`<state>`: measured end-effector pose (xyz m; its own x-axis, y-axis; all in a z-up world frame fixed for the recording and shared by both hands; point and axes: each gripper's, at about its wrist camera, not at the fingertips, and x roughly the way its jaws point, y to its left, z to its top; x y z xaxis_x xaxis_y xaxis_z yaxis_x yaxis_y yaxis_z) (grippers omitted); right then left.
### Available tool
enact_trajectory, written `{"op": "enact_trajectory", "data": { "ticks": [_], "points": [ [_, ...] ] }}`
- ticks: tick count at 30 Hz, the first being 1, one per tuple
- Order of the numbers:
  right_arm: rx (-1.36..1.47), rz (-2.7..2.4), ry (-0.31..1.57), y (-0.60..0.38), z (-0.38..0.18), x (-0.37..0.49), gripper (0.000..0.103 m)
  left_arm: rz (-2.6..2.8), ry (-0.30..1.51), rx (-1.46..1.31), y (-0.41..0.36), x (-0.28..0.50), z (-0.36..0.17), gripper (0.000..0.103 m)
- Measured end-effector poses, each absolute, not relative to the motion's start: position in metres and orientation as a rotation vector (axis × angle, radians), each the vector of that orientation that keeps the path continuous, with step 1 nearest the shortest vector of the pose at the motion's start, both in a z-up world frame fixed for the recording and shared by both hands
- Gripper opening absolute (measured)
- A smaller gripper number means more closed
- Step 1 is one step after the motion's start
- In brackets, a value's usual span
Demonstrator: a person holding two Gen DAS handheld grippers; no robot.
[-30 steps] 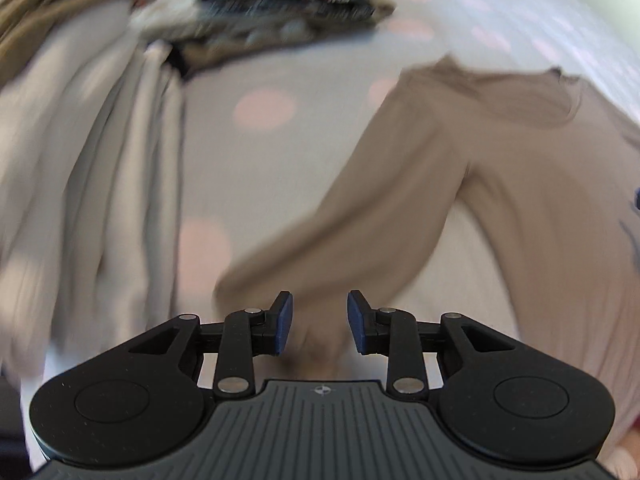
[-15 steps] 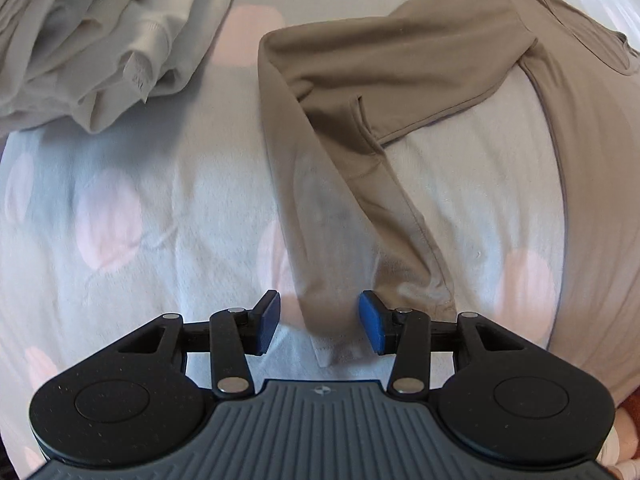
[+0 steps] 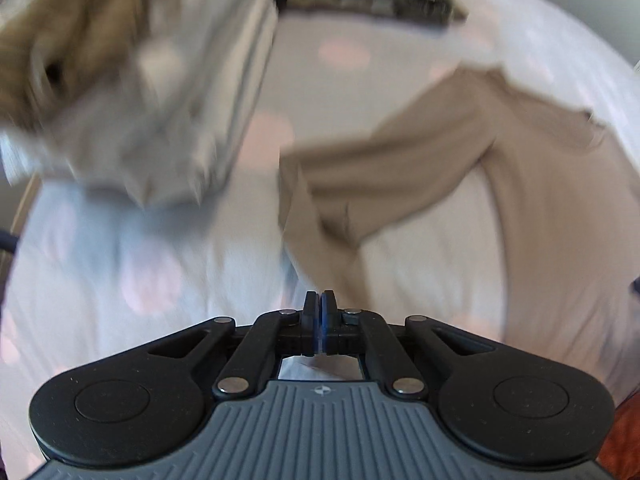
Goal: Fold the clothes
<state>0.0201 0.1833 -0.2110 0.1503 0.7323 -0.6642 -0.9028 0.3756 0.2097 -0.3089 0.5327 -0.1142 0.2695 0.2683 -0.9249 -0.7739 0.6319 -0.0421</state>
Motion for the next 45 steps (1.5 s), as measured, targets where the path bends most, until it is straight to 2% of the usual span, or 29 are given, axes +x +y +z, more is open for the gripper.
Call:
{"op": "enact_trajectory", "data": {
  "ticks": [8, 13, 20, 22, 24, 29, 34, 36, 38, 41, 43, 44, 45],
  "points": [
    [-0.219, 1.135, 0.871, 0.185, -0.220, 0.037, 0.072, 0.745, 0.968, -0.413, 0.544, -0.258, -0.007, 0.000],
    [-0.160, 1.127, 0.905, 0.183, -0.223, 0.047, 0.072, 0.730, 0.989, -0.331, 0.541, -0.216, 0.021, 0.000],
    [-0.115, 1.128, 0.950, 0.183, -0.228, 0.056, 0.072, 0.700, 1.181, -0.391, 0.529, -0.206, -0.041, 0.001],
    [-0.115, 1.136, 0.954, 0.184, -0.229, 0.055, 0.072, 0.695, 1.229, -0.407, 0.526, -0.210, -0.070, 0.007],
    [-0.114, 1.144, 0.954, 0.185, -0.228, 0.055, 0.073, 0.695, 1.274, -0.413, 0.522, -0.212, -0.098, 0.017],
    [-0.090, 1.165, 0.940, 0.185, -0.227, 0.054, 0.079, 0.713, 1.345, -0.466, 0.517, -0.220, -0.164, 0.020],
    [-0.106, 1.154, 0.913, 0.186, -0.225, 0.053, 0.079, 0.764, 1.398, -0.406, 0.510, -0.222, -0.201, 0.022],
    [-0.135, 1.151, 0.915, 0.190, -0.226, 0.051, 0.079, 0.783, 1.403, -0.407, 0.509, -0.224, -0.206, 0.032],
    [-0.161, 1.155, 0.922, 0.194, -0.229, 0.049, 0.079, 0.790, 1.403, -0.418, 0.510, -0.227, -0.209, 0.034],
    [-0.166, 1.171, 0.918, 0.197, -0.230, 0.048, 0.079, 0.819, 1.401, -0.453, 0.513, -0.232, -0.211, 0.049],
    [-0.156, 1.174, 0.906, 0.196, -0.229, 0.047, 0.079, 0.837, 1.389, -0.496, 0.516, -0.238, -0.212, 0.053],
    [-0.155, 1.172, 0.900, 0.195, -0.228, 0.047, 0.079, 0.852, 1.382, -0.515, 0.517, -0.242, -0.214, 0.060],
    [-0.158, 1.166, 0.895, 0.195, -0.228, 0.047, 0.079, 0.883, 1.376, -0.534, 0.519, -0.246, -0.216, 0.076]
  ]
}}
